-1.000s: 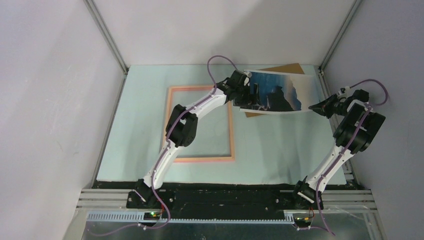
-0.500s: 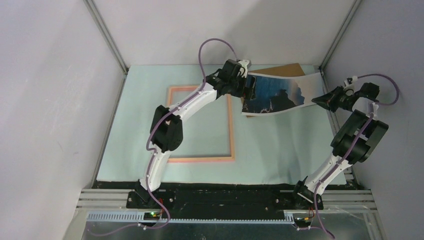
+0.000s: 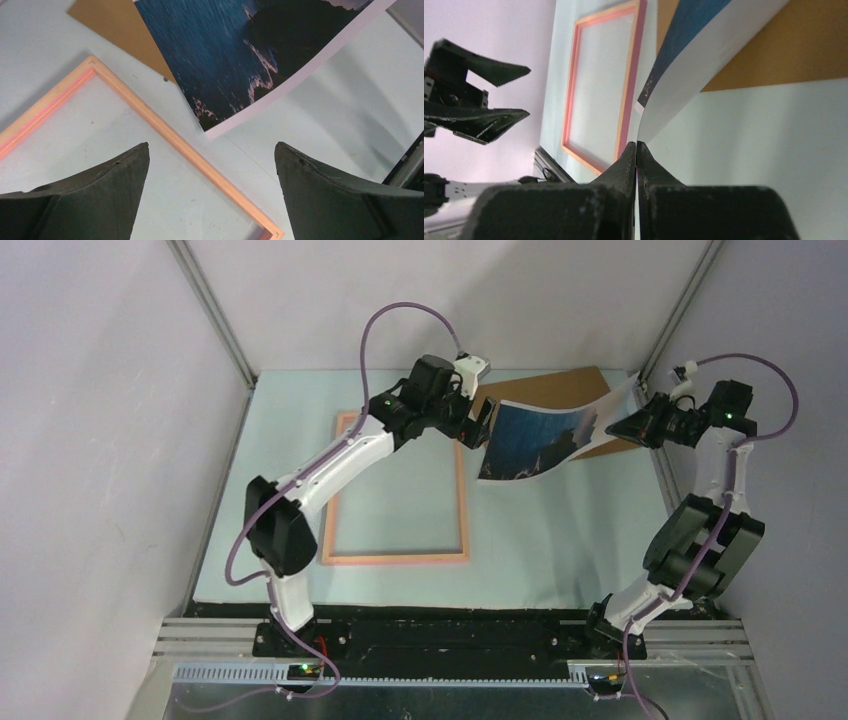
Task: Put the photo into the frame
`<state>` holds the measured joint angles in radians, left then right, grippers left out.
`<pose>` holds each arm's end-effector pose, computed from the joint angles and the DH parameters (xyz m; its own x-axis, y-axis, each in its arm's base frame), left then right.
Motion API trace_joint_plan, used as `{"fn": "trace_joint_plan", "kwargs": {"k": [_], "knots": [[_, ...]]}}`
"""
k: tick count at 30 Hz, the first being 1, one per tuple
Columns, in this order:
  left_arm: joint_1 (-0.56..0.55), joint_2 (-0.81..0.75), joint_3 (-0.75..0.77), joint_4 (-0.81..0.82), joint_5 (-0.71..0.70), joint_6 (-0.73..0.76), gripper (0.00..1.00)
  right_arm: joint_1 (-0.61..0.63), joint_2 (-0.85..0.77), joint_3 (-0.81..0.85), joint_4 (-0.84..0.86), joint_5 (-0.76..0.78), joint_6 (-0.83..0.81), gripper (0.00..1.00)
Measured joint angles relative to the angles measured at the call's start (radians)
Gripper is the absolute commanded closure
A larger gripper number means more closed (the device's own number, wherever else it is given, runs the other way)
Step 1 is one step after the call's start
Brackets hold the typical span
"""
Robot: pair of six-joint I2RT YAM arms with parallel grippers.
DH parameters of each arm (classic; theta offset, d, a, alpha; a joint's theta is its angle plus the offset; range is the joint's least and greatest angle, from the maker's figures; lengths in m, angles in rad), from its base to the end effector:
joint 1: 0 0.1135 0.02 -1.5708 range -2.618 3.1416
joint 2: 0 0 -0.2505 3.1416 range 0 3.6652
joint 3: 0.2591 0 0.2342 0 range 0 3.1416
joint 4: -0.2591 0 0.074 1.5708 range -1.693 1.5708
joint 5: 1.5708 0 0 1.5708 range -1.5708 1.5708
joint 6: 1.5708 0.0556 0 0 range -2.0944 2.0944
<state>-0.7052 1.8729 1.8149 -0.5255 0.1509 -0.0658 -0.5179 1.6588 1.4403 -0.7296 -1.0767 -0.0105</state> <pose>0.3233 -0.2861 0.3284 -0.4670 0.3122 -0.8273 0.7072 0.6935 -0.1375 0.3149 -0.1231 0.2910 -0.7035 0.3951 -0.5907 -0.2187 0.6704 0.7090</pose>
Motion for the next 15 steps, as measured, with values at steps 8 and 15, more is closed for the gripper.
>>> {"fn": "trace_joint_plan", "kwargs": {"k": [8, 15], "knots": [[-0.002, -0.117, -0.088, -0.002, -0.002, 0.068, 0.00, 0.103, -0.136, 0.158, -0.210, 0.099, -0.163, 1.00], [-0.002, -0.159, -0.100, -0.004, 0.003, 0.104, 0.00, 0.162, -0.209, 0.319, -0.381, 0.175, -0.289, 1.00]]}}
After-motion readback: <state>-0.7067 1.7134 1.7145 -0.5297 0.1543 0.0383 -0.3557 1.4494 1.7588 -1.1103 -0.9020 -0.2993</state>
